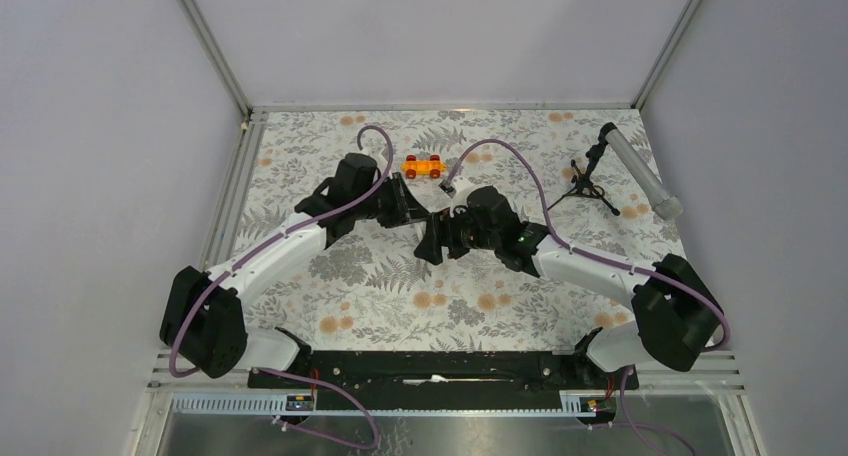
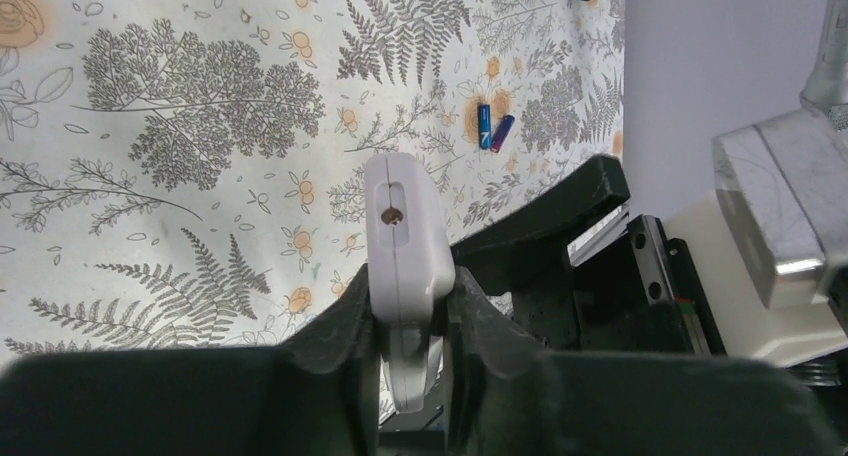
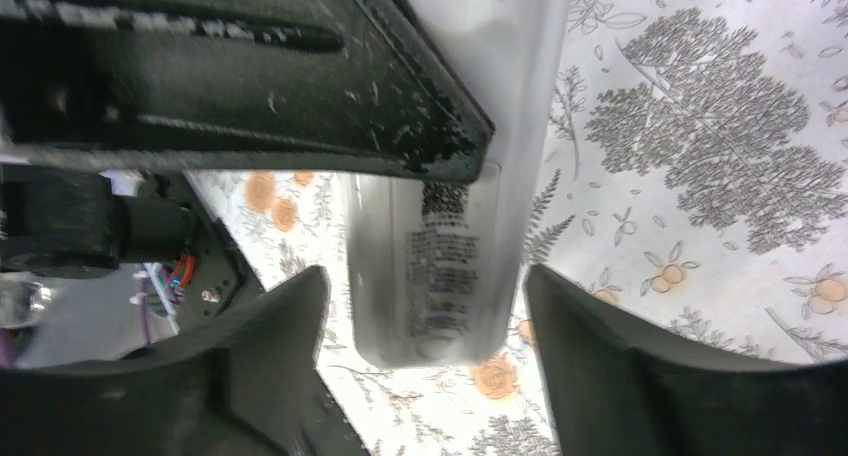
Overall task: Load the batteries into the remote control
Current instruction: Pick up the remote control from the center of the board.
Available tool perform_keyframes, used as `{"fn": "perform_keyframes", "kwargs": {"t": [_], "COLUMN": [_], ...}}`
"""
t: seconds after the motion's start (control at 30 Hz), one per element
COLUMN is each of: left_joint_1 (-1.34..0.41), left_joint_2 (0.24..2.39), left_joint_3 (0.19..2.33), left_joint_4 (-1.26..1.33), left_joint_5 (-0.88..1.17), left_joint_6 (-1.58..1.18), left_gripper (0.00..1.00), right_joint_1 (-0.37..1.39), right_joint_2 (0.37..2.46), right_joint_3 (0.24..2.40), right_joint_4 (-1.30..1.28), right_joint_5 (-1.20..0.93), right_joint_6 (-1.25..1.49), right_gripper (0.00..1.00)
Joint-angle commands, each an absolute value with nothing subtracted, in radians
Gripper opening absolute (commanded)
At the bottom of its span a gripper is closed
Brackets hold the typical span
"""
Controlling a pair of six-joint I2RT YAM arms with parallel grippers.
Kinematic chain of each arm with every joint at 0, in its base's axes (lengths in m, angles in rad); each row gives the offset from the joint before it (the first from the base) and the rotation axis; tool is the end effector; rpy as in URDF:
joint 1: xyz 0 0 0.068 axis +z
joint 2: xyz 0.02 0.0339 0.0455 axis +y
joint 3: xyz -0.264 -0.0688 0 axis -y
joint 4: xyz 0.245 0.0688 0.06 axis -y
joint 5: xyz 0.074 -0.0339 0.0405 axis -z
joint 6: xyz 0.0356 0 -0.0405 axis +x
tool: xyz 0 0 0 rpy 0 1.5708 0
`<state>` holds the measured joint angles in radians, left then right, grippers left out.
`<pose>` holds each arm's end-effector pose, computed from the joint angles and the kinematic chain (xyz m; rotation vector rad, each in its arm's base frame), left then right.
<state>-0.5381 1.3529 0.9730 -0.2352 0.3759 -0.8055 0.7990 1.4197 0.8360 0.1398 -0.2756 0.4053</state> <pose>0.2511 -0.1651 0.2743 -0.0847 2.3847 -1.1189 0.2131 0.2329 0.2430 -0.6047 2.0700 1.0143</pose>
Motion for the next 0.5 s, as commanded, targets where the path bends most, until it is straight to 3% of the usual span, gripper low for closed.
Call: {"fn": "perform_keyframes", "kwargs": {"t": [0.0, 0.07, 0.2, 0.3, 0.47], "left_joint_1": [-0.537, -0.523, -0.451, -0.375, -0.346], "left_joint_2": [1.352, 1.332, 1.247, 1.186, 1.084], "left_joint_3": [0.979, 0.954, 0.845, 0.772, 0.672], "left_joint_4": [-0.176, -0.128, 0.015, 0.133, 0.275], "left_joint_5": [0.375, 0.41, 0.508, 0.6, 0.572], "left_joint_6": [-0.76, -0.695, -0.675, -0.702, -0.754], "left_gripper": [0.0, 0.0, 0.0, 0.0, 0.0], "right_joint_1": [0.808, 0.803, 0.8, 0.792, 0.792], "right_joint_2": [1.395, 1.375, 1.28, 1.151, 1.022], "right_joint_3": [0.871, 0.875, 0.802, 0.702, 0.612], "right_joint_4": [0.176, 0.151, 0.239, 0.323, 0.411], "right_joint_5": [-0.311, -0.292, -0.262, -0.178, -0.059], "right_joint_6": [0.402, 0.433, 0.562, 0.706, 0.913], "right_gripper": [0.93, 0.99, 1.0, 0.97, 0.89]}}
